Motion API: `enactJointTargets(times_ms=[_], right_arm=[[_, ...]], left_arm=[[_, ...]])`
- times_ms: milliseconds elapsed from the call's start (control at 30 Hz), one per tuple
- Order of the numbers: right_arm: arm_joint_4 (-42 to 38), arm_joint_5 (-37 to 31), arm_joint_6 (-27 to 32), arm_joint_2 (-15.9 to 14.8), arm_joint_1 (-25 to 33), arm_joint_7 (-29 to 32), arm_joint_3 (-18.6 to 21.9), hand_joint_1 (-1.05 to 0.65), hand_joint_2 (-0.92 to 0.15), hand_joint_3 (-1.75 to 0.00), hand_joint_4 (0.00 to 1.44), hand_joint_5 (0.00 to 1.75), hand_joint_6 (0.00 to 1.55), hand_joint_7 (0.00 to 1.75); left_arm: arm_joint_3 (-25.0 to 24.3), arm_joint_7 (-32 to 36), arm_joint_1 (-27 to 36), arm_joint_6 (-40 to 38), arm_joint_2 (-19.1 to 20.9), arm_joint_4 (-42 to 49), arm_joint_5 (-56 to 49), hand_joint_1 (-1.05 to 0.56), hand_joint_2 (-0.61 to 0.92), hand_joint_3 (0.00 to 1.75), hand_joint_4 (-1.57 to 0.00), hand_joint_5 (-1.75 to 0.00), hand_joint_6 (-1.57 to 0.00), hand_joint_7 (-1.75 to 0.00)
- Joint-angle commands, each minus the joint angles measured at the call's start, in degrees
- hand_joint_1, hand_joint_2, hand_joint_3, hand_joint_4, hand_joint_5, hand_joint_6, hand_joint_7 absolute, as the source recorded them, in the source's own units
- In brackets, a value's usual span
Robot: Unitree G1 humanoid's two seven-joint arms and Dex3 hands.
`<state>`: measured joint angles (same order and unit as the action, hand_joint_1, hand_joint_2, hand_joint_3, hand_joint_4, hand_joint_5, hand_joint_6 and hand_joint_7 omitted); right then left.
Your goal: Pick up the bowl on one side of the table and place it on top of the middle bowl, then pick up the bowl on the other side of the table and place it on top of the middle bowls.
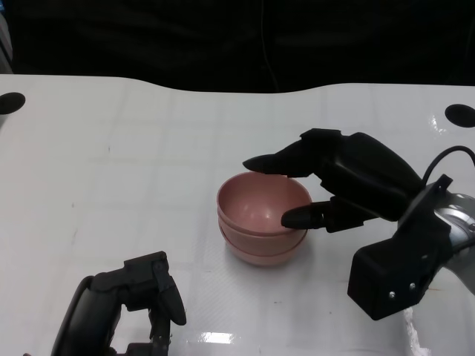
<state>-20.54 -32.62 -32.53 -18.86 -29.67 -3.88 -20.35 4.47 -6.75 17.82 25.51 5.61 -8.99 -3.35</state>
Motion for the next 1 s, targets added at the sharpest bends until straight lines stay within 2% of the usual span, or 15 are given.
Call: enactJointTargets(times_ms=[33, 167, 300, 567, 600, 667, 733, 833, 867, 900, 933, 1000], right_arm=[[2.0, 1.0, 0.1, -1.6, 1.6, -0.5, 1.3, -0.70, -0.92, -0.34, 0.25, 0.54, 0.46, 0.00], [5.1, 2.6, -0.6, -2.7, 4.8, -0.1, 3.1, -0.70, -0.92, -0.33, 0.22, 0.58, 0.42, 0.00], [5.5, 3.8, -3.9, -2.8, 7.5, 1.8, 4.8, -0.64, -0.92, -0.29, 0.18, 0.73, 0.45, 0.02], [5.1, 3.6, -5.0, -2.4, 7.9, 1.7, 5.7, -0.63, -0.92, -0.28, 0.16, 0.77, 0.45, 0.02], [6.2, 5.7, -6.4, -2.2, 11.1, 2.7, 6.8, -0.63, -0.92, -0.28, 0.16, 0.77, 0.45, 0.02], [8.2, 10.0, -9.5, -2.1, 17.8, 4.3, 9.3, -0.40, -0.92, -0.19, 0.43, 1.01, 0.70, 0.16], [8.6, 12.3, -11.6, -2.2, 20.7, 4.6, 10.4, -0.29, -0.91, -0.16, 0.57, 1.11, 0.81, 0.23], [9.3, 15.7, -13.5, -1.8, 23.6, 3.9, 11.6, -0.15, -0.89, -0.15, 0.68, 1.16, 0.90, 0.30], [9.7, 16.8, -13.7, -1.6, 24.3, 3.4, 11.8, -0.10, -0.86, -0.20, 0.70, 1.17, 0.92, 0.34], [9.8, 17.6, -13.8, -1.5, 24.7, 3.0, 11.9, -0.08, -0.79, -0.34, 0.71, 1.18, 0.90, 0.42], [10.2, 19.3, -14.1, -1.4, 25.5, 2.2, 11.9, -0.06, -0.66, -0.58, 0.72, 1.19, 0.86, 0.52], [11.2, 22.7, -14.2, -1.2, 27.3, 0.6, 11.8, 0.00, -0.47, -0.95, 0.73, 1.27, 0.84, 0.72]], left_arm=[[-0.4, 0.0, 0.1, 0.8, 0.6, 0.7, -0.1, 0.05, 0.24, 1.66, -0.95, -1.75, -0.88, -1.53], [-0.4, 0.1, -0.3, 0.9, 0.5, 1.3, -0.2, 0.05, 0.25, 1.65, -0.94, -1.75, -0.88, -1.53], [-0.4, 0.1, -0.6, 1.6, 0.5, 2.0, -0.2, 0.06, 0.25, 1.64, -0.94, -1.75, -0.87, -1.53], [-0.4, 0.1, -0.7, 1.8, 0.4, 2.2, -0.2, 0.06, 0.25, 1.64, -0.94, -1.75, -0.87, -1.53], [-0.4, 0.2, -0.8, 2.0, 0.5, 2.3, -0.4, 0.06, 0.26, 1.64, -0.94, -1.75, -0.87, -1.53], [-0.4, 0.5, -0.9, 2.5, 0.4, 2.5, -1.1, 0.05, 0.26, 1.64, -0.94, -1.75, -0.87, -1.52], [-0.4, 0.6, -0.9, 2.5, 0.2, 2.4, -1.4, 0.04, 0.26, 1.63, -0.94, -1.75, -0.87, -1.52], [-0.4, 0.4, -0.9, 2.8, 0.3, 2.5, -1.1, 0.04, 0.26, 1.63, -0.94, -1.75, -0.87, -1.52], [-0.5, 0.4, -0.9, 3.0, 0.3, 2.5, -1.1, 0.04, 0.26, 1.63, -0.94, -1.75, -0.87, -1.52], [-0.5, 0.4, -0.9, 3.0, 0.3, 2.5, -1.1, 0.04, 0.26, 1.63, -0.94, -1.75, -0.87, -1.52], [-0.5, 0.4, -0.9, 2.9, 0.3, 2.4, -1.1, 0.03, 0.26, 1.63, -0.94, -1.75, -0.87, -1.52], [-0.5, 0.2, -0.9, 2.9, 0.4, 2.3, -0.8, 0.03, 0.26, 1.64, -0.94, -1.75, -0.87, -1.52]])
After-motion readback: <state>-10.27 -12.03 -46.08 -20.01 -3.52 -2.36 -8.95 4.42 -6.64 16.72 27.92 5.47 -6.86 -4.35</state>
